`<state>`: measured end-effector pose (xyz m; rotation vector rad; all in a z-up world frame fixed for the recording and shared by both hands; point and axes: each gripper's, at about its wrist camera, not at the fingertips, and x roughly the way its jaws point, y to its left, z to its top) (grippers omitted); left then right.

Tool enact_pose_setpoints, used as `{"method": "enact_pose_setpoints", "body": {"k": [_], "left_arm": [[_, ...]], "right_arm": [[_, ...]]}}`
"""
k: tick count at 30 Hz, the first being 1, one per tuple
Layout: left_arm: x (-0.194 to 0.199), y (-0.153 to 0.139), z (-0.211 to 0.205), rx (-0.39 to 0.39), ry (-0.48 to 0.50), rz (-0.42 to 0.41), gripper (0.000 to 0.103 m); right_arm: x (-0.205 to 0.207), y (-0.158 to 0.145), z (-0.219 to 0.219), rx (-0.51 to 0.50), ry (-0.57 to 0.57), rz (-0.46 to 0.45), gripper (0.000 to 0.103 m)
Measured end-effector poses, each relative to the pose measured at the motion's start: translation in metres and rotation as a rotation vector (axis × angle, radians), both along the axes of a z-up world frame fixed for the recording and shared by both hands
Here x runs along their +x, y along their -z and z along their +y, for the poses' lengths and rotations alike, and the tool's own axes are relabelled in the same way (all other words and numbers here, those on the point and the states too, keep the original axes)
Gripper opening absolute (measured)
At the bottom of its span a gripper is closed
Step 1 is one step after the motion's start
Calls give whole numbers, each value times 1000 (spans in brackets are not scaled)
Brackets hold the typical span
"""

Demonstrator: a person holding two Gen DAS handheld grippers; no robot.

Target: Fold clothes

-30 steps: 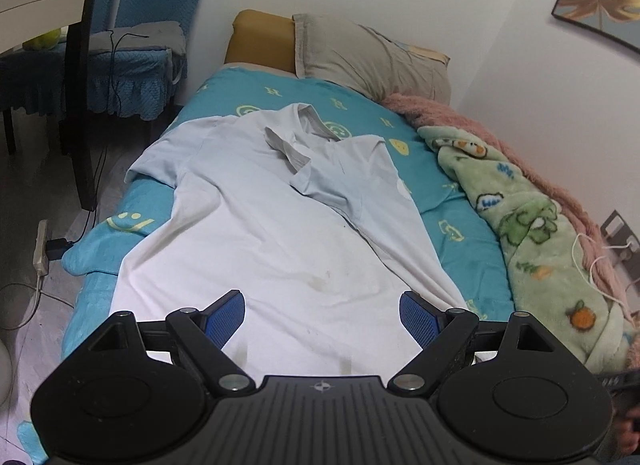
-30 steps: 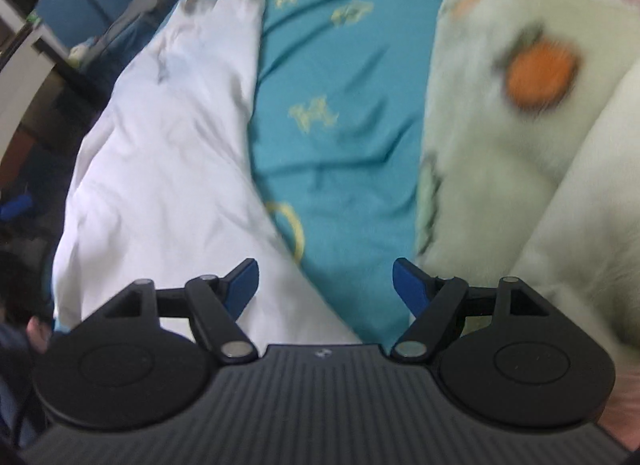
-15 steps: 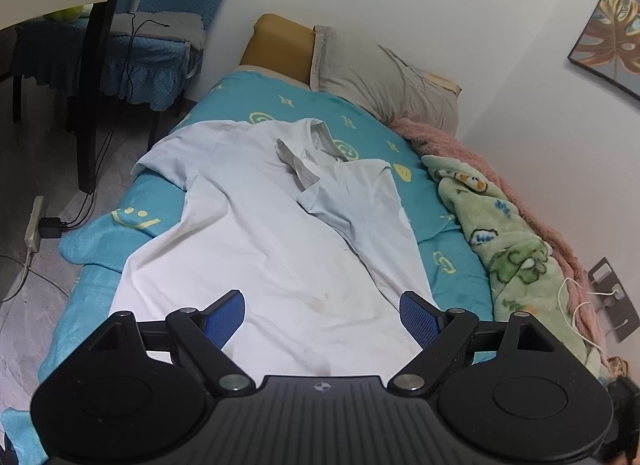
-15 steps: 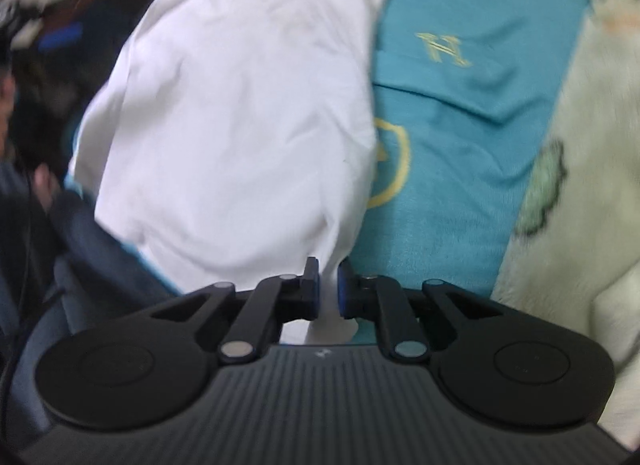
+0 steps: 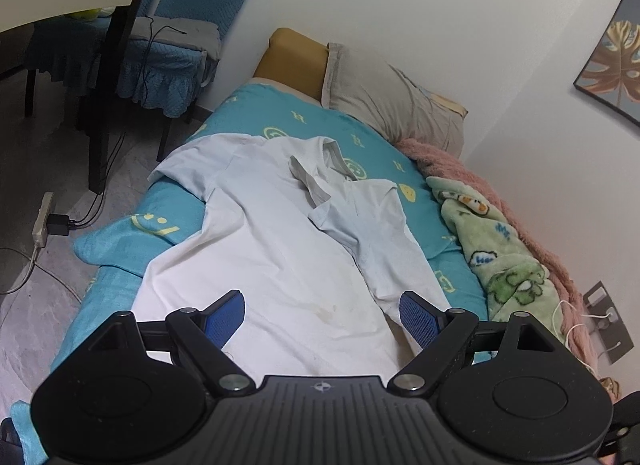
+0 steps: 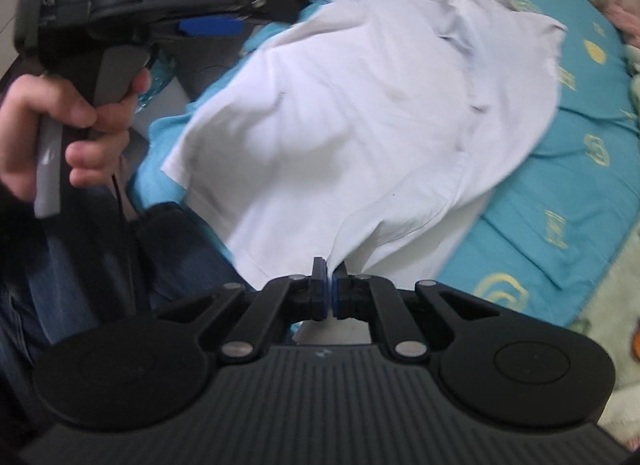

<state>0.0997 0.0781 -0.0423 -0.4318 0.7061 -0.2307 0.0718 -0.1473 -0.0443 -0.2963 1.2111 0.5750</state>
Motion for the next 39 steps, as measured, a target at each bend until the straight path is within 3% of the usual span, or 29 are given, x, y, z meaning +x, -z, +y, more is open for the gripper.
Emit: {"method": "enact_pose_setpoints", "body": {"k": [8, 11, 14, 15, 16, 18, 23, 25, 29, 33, 39], "left_arm": [[6, 6, 15, -8, -22, 35, 87], [8, 9, 14, 14, -11, 43, 87], [9, 9, 12, 7, -8, 42, 87], [9, 9, 12, 0, -8, 40, 87], [9, 8, 12, -4, -9, 36, 87], [8, 6, 11, -1, -16, 25, 87], [6, 5, 7, 16, -10, 16, 88], [7, 8, 3, 39, 1, 20, 88], [13, 16, -7, 73, 32, 35, 88], [36, 31, -23, 67, 76, 75, 88], [109, 58, -54, 37, 87, 136, 88]], "right_arm": [[6, 71, 39, 38, 38, 68, 7], [9, 78, 30, 65, 87, 76, 8], [13, 65, 14, 120, 144, 81, 13], [12, 57, 8, 144, 153, 72, 27], [12, 48, 3, 167, 162, 62, 57], [10, 29, -6, 201, 185, 10, 85], [16, -8, -39, 265, 317, -139, 84], [21, -19, -52, 263, 402, -253, 84], [31, -29, -83, 353, 616, -435, 84], [30, -10, -104, 490, 761, -518, 84], [33, 31, -125, 429, 870, -544, 84]]}}
